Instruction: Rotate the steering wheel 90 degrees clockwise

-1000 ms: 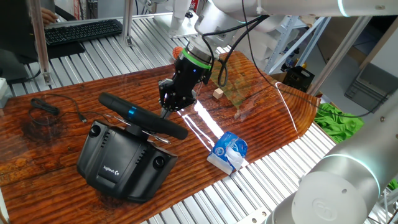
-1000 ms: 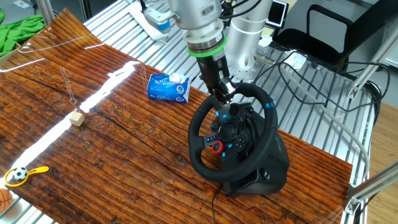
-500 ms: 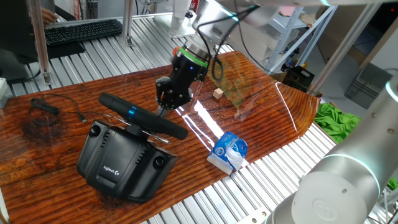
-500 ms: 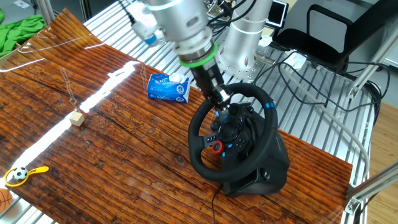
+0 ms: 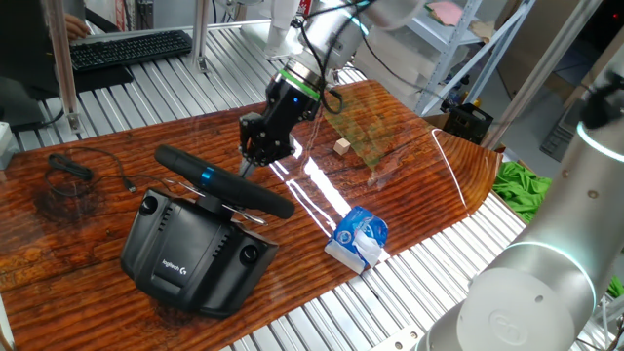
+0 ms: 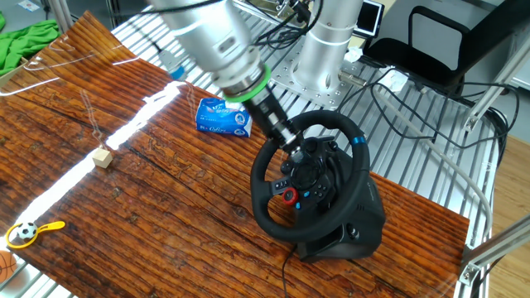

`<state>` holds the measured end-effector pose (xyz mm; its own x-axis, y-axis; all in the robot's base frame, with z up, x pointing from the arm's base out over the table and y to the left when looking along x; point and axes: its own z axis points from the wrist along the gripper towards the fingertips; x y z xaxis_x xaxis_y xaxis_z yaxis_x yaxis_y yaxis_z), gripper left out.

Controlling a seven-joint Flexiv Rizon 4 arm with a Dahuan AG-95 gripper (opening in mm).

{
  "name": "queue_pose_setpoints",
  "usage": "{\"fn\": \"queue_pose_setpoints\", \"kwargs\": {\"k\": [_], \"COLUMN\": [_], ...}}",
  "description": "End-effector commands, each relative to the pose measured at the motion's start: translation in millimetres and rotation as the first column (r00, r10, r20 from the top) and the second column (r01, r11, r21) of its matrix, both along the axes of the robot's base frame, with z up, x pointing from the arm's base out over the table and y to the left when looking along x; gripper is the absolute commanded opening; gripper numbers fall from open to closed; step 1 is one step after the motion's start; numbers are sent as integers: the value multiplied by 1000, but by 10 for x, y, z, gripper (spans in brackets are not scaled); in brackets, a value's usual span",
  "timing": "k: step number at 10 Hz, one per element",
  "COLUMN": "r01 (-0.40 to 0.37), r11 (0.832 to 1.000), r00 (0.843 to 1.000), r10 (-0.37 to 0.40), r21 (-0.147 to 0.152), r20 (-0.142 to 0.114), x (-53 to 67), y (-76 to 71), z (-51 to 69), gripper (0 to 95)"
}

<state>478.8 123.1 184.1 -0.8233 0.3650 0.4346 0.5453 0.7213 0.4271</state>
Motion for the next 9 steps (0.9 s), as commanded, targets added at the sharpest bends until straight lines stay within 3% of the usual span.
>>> {"fn": "queue_pose_setpoints", "kwargs": {"k": [1, 4, 9], "r01": [21, 37, 20], "r11": [1000, 999, 999], "r00": [1000, 999, 1000], "r10": [-21, -37, -21], "r21": [12, 7, -28], "r20": [-9, -17, -21], "x": [62, 125, 124], "y": [18, 23, 23], "z": [14, 15, 16], "gripper": [0, 0, 0]}}
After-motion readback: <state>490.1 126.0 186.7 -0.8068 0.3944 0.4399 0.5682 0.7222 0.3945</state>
